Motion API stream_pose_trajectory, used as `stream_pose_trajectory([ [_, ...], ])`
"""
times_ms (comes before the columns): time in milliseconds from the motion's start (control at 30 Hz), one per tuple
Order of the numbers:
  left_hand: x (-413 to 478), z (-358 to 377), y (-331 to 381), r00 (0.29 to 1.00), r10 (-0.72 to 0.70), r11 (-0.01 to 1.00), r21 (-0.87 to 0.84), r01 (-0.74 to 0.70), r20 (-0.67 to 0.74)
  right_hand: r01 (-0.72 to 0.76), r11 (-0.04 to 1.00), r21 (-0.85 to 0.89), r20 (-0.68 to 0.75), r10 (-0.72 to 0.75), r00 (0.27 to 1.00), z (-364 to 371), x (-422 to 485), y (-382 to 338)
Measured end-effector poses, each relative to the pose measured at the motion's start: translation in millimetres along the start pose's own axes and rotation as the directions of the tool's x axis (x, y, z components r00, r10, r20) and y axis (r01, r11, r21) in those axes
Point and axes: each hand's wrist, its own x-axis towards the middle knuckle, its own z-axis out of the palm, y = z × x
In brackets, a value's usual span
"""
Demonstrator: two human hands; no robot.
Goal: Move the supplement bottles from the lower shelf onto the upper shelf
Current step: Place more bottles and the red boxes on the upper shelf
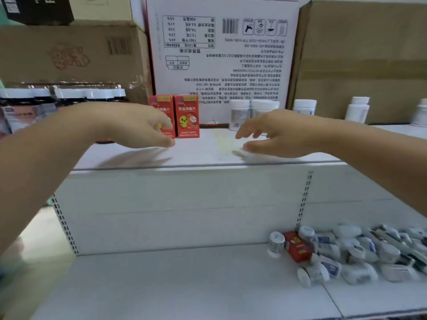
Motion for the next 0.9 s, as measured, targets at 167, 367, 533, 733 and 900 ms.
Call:
stream_pose_trajectory([
  [167,-37.1,19.0,66.1,0.993,0.085,0.989,-0.112,-0.093,-0.081,-0.084,0.996,-0.033,-0.068,0.081,0.994,-6.6,-93.8,36.0],
  [367,-66.2,78.5,156.7,0.881,0.341,0.933,0.001,-0.361,-0.327,-0.191,0.979,-0.079,-0.058,0.186,0.981,20.8,-202.3,82.5],
  [533,-51.9,150.1,198.9,0.925,0.341,0.922,-0.131,-0.364,-0.167,-0.281,0.955,-0.096,0.084,0.289,0.954,82.9,-256.8,119.0],
  [733,14.9,251.5,213.4,0.963,0.269,0.926,-0.283,-0.25,0.03,-0.378,0.925,-0.028,0.205,0.375,0.904,174.5,-270.7,164.0],
  [900,83.5,334.8,230.7,0.97,0.228,0.903,-0.391,-0.179,0.083,-0.424,0.905,0.017,0.272,0.404,0.873,264.7,-244.7,207.4],
])
